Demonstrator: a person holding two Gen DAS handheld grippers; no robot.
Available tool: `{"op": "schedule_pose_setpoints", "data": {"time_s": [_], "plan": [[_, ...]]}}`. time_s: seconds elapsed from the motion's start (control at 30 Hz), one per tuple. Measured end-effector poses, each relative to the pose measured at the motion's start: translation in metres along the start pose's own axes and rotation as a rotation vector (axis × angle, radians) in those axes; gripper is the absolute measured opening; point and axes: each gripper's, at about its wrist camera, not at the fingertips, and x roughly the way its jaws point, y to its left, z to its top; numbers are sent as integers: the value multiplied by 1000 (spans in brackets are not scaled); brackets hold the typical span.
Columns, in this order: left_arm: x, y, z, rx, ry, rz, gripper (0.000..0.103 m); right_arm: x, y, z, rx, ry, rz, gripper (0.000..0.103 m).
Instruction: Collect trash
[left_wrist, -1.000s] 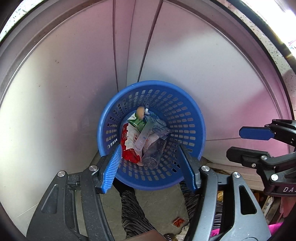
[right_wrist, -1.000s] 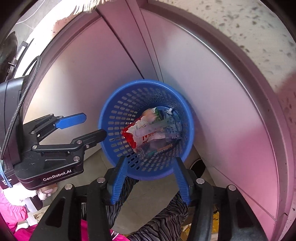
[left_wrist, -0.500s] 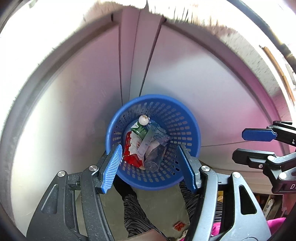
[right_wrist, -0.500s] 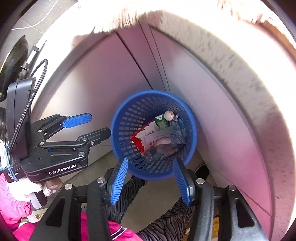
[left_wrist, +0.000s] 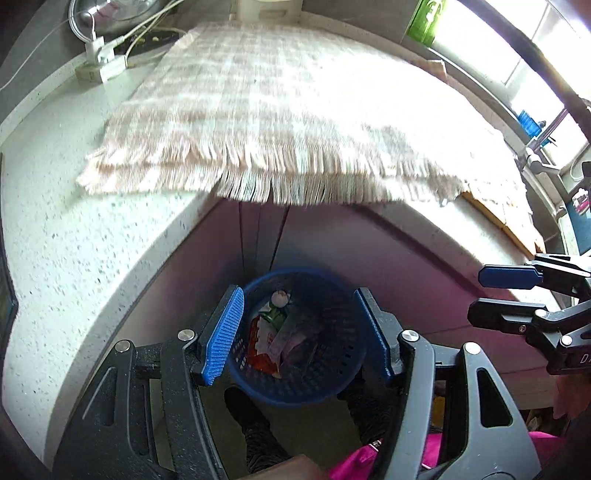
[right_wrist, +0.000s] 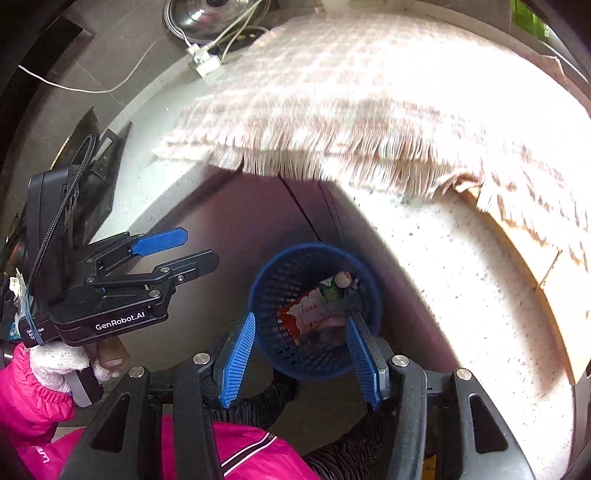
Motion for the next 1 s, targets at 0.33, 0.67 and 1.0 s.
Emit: {"op": "schedule_pose_setpoints", "data": {"time_s": [0.33,0.67,1.0], "plan": [[-65,-32,64,44,-217,-8,75,-86,-6,33,-33,-228,-41,65],[-113,-73,115,113,-395,16,92,-156,-26,59,11,-472,-94,86],[-149,-92,142,94,-537,88,102,-196,-34,80,40,-661,-130,103]]}}
